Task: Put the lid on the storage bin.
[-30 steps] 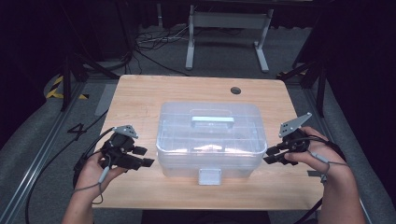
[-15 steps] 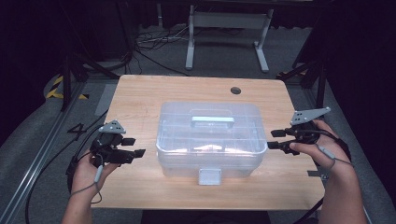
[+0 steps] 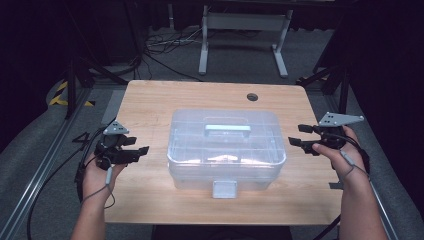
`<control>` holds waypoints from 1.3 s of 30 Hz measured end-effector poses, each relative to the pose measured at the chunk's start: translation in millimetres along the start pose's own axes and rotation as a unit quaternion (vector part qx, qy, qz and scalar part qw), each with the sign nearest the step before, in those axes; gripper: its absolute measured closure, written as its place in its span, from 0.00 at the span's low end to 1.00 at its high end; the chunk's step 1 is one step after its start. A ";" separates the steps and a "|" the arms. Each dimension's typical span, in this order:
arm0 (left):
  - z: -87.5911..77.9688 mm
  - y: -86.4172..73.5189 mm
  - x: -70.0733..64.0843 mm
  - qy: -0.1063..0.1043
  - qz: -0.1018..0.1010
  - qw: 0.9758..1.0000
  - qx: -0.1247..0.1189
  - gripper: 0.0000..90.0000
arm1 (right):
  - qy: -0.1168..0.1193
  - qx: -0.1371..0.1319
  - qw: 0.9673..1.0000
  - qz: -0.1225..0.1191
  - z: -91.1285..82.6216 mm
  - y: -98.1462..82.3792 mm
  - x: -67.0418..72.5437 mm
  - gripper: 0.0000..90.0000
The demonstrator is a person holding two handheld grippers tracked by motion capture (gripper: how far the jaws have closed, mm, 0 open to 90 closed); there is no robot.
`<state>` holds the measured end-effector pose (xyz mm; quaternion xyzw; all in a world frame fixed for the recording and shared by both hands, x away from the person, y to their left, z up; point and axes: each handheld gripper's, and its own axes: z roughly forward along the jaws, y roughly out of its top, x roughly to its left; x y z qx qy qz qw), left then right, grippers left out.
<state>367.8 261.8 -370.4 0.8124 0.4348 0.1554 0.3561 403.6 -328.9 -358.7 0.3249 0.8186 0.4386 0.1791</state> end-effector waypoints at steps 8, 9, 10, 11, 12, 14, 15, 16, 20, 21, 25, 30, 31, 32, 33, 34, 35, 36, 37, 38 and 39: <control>17.8 -8.3 10.9 0.004 -0.003 1.000 -0.013 0.39 | -0.040 0.005 0.999 0.018 11.7 -17.4 -17.5 0.37; 20.4 -9.1 12.6 0.004 -0.005 1.000 -0.009 0.39 | -0.039 0.012 0.999 0.021 14.6 -20.3 -20.1 0.36; 23.3 -10.1 13.7 0.005 -0.009 1.000 -0.007 0.39 | -0.042 0.013 0.999 0.022 17.1 -22.6 -22.1 0.35; 26.2 -11.2 15.2 0.005 -0.011 1.000 -0.006 0.39 | -0.046 0.015 0.999 0.022 19.5 -24.8 -24.0 0.34; 28.8 -12.3 16.2 0.005 -0.016 1.000 -0.003 0.39 | -0.048 0.018 0.998 0.024 21.7 -26.9 -25.8 0.34; 33.8 -14.7 18.0 0.002 -0.022 1.000 0.001 0.39 | -0.052 0.017 0.998 0.027 25.0 -30.3 -29.1 0.33; 36.6 -16.0 19.3 0.002 -0.025 1.000 0.006 0.37 | -0.063 0.018 0.998 0.026 28.6 -33.7 -31.4 0.33; 39.3 -17.5 20.1 0.000 -0.028 1.000 0.012 0.37 | -0.063 0.018 0.998 0.026 28.6 -33.7 -31.4 0.33; 49.7 -23.3 24.2 -0.006 -0.041 0.999 0.032 0.37 | -0.063 0.023 0.997 0.025 38.7 -43.0 -35.5 0.33; 51.6 -24.4 25.4 -0.006 -0.040 0.999 0.034 0.37 | -0.061 0.026 0.997 0.026 41.0 -45.5 -36.8 0.33; 56.3 -28.7 27.7 -0.013 -0.055 0.997 0.042 0.37 | -0.061 0.037 0.997 0.033 51.4 -55.1 -41.9 0.31; 62.6 -33.3 30.5 -0.018 -0.066 0.996 0.052 0.35 | -0.064 0.048 0.996 0.041 62.4 -65.9 -46.4 0.31; 63.9 -34.0 30.9 -0.016 -0.062 0.996 0.055 0.35 | -0.065 0.048 0.996 0.043 64.5 -68.0 -47.4 0.31; 65.8 -35.5 30.6 -0.014 -0.061 0.996 0.057 0.35 | -0.064 0.050 0.996 0.045 66.5 -70.1 -48.2 0.31; 66.7 -36.3 31.0 -0.014 -0.058 0.997 0.058 0.35 | -0.061 0.049 0.996 0.047 70.5 -73.9 -49.6 0.31; 66.7 -36.3 31.0 -0.014 -0.058 0.997 0.058 0.35 | -0.061 0.049 0.996 0.047 70.5 -73.9 -49.6 0.31; 67.7 -37.3 31.3 -0.014 -0.057 0.997 0.059 0.35 | -0.059 0.051 0.996 0.047 72.5 -75.9 -50.3 0.31; 68.4 -38.0 31.6 -0.012 -0.054 0.997 0.060 0.35 | -0.058 0.056 0.996 0.048 74.8 -77.9 -50.7 0.31; 70.3 -39.3 31.6 -0.011 -0.052 0.997 0.059 0.35 | -0.060 0.059 0.995 0.045 76.1 -79.1 -51.3 0.31; 71.7 -40.2 32.0 -0.013 -0.049 0.997 0.062 0.34 | -0.062 0.062 0.995 0.043 78.2 -80.8 -51.6 0.31; 73.2 -41.0 32.0 -0.010 -0.044 0.997 0.066 0.34 | -0.061 0.062 0.995 0.044 79.6 -82.3 -51.9 0.31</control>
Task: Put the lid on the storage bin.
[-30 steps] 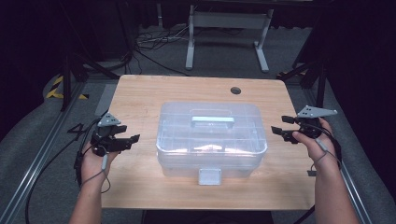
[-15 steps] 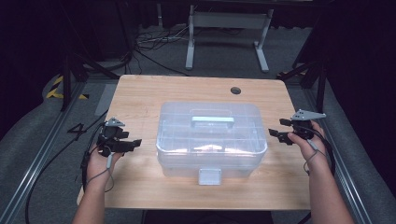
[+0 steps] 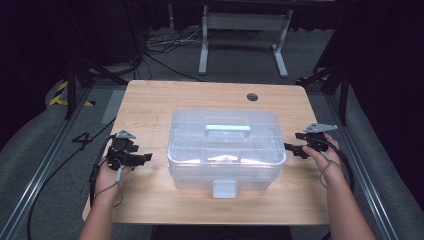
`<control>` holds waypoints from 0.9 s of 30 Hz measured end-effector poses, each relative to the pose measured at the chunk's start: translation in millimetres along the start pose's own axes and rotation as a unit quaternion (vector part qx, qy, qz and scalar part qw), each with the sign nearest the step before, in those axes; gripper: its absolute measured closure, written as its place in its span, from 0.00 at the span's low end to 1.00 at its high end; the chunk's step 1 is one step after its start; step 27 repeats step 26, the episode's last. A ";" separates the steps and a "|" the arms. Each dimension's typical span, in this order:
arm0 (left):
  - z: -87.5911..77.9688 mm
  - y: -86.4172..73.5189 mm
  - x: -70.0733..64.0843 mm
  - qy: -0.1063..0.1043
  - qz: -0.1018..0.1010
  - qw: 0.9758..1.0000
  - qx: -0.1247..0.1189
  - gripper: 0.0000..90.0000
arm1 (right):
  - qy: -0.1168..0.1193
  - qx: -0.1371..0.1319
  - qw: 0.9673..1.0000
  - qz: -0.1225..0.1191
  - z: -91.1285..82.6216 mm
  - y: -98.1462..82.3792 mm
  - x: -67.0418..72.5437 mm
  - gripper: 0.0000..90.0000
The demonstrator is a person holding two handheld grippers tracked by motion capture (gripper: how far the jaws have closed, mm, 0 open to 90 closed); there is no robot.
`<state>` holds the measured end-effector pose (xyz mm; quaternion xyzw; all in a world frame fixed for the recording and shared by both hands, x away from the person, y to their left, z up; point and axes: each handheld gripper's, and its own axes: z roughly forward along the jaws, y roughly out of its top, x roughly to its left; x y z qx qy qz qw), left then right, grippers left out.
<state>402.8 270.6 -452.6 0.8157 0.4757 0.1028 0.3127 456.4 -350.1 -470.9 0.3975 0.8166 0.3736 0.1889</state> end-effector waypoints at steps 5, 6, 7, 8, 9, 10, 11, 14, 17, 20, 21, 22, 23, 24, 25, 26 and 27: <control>5.4 -2.5 -0.5 0.002 0.006 1.000 0.006 0.34 | 0.002 0.003 1.000 0.002 6.9 -5.2 -1.0 0.31; 6.1 -2.8 -0.4 0.003 0.006 1.000 0.006 0.34 | 0.003 0.004 1.000 0.003 8.3 -6.2 -0.9 0.31; 6.9 -3.2 -0.4 0.005 0.007 1.000 0.008 0.34 | 0.003 0.005 1.000 0.001 9.7 -7.1 -0.9 0.31; 7.6 -3.7 -0.5 0.006 0.006 1.000 0.009 0.34 | 0.004 0.008 1.000 0.001 11.2 -8.1 -0.8 0.31; 8.4 -4.1 -0.4 0.005 0.005 1.000 0.011 0.34 | 0.004 0.010 1.000 0.000 12.2 -8.7 -0.7 0.31; 9.0 -4.4 -0.1 0.003 0.005 1.000 0.013 0.34 | 0.002 0.012 1.000 0.000 13.0 -9.1 -0.3 0.31; 9.9 -4.8 0.0 0.003 0.005 1.000 0.013 0.34 | 0.002 0.014 1.000 -0.002 13.6 -9.4 -0.2 0.31; 11.2 -5.7 0.6 0.003 0.005 1.000 0.015 0.34 | 0.003 0.016 1.000 -0.003 15.3 -10.1 0.4 0.31; 12.3 -6.1 0.0 0.003 0.003 1.000 0.019 0.34 | 0.006 0.019 1.000 0.000 16.7 -10.8 0.8 0.30; 12.5 -6.3 -0.2 -0.001 0.005 1.000 0.023 0.34 | 0.009 0.022 1.000 0.003 16.4 -10.5 1.0 0.30; 12.5 -6.5 -0.5 -0.002 0.004 1.000 0.023 0.34 | 0.010 0.023 1.000 0.003 16.4 -10.3 1.1 0.30; 11.9 -6.5 -0.5 -0.003 0.003 1.000 0.021 0.34 | 0.011 0.022 1.000 0.003 16.4 -10.2 1.0 0.30; 11.6 -6.6 -0.9 -0.007 0.001 1.000 0.016 0.34 | 0.011 0.021 1.000 0.004 16.4 -10.0 0.8 0.30; 11.1 -6.6 -1.2 -0.009 0.001 1.000 0.014 0.34 | 0.012 0.019 1.000 0.007 16.5 -9.9 0.6 0.30; 10.5 -6.5 -1.3 -0.009 0.002 1.000 0.015 0.34 | 0.012 0.017 1.000 0.006 16.5 -9.7 0.1 0.30; 10.7 -6.7 -1.5 -0.008 0.001 1.000 0.016 0.34 | 0.012 0.017 1.000 0.007 16.3 -9.5 -0.3 0.30; 10.7 -6.7 -1.5 -0.008 0.001 1.000 0.016 0.34 | 0.012 0.017 1.000 0.007 16.3 -9.5 -0.3 0.30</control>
